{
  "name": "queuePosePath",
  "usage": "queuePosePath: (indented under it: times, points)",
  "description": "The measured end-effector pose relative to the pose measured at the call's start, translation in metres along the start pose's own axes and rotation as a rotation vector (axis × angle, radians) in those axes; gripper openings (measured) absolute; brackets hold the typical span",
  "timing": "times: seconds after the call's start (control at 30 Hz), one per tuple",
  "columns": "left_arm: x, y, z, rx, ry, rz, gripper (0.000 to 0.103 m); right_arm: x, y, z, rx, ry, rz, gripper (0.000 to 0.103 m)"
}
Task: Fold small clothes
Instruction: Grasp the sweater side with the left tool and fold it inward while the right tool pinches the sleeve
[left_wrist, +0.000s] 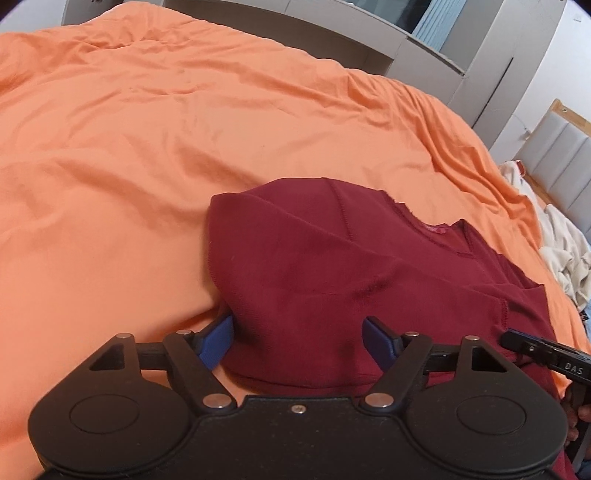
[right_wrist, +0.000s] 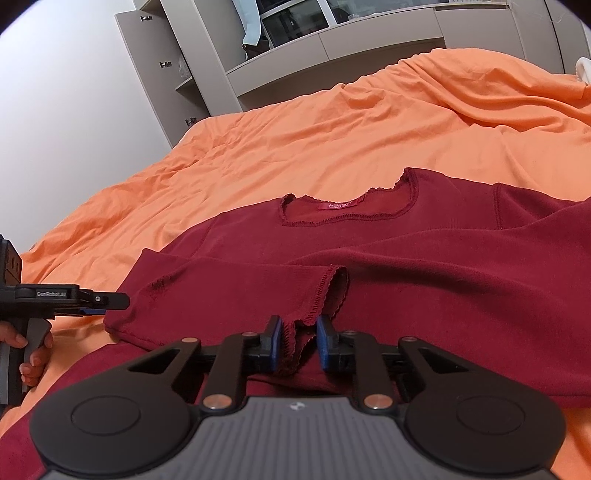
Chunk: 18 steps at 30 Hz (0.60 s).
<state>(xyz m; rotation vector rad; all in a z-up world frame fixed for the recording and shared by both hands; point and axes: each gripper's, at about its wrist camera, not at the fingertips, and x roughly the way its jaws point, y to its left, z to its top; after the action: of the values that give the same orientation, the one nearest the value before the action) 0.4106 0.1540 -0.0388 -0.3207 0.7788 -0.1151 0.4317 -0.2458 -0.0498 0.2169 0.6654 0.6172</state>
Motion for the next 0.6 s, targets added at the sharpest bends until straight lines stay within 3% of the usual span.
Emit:
queuePosePath:
  times: [0.03, 0.13, 0.23, 0.43, 0.6]
  points:
    - [0.0, 0.0, 0.0, -0.001, -0.002, 0.01, 0.065, 0.0, 0.001, -0.001, -0.002, -0.001, -0.001, 0.023]
    - [0.001, -0.001, -0.001, -0.001, -0.003, 0.047, 0.025, 0.0, 0.002, 0.0, -0.01, -0.002, -0.001, 0.021]
    - [-0.003, 0.001, 0.0, -0.022, -0.034, 0.054, 0.01, -0.001, 0.006, 0.001, -0.033, -0.004, 0.006, 0.017]
    - [-0.025, -0.009, 0.009, -0.01, -0.07, 0.153, 0.007, 0.001, 0.029, 0.001, -0.129, 0.027, 0.001, 0.013]
    - [-0.012, -0.005, 0.006, -0.002, -0.004, 0.195, 0.011, 0.004, 0.031, -0.002, -0.139, 0.039, -0.022, 0.012]
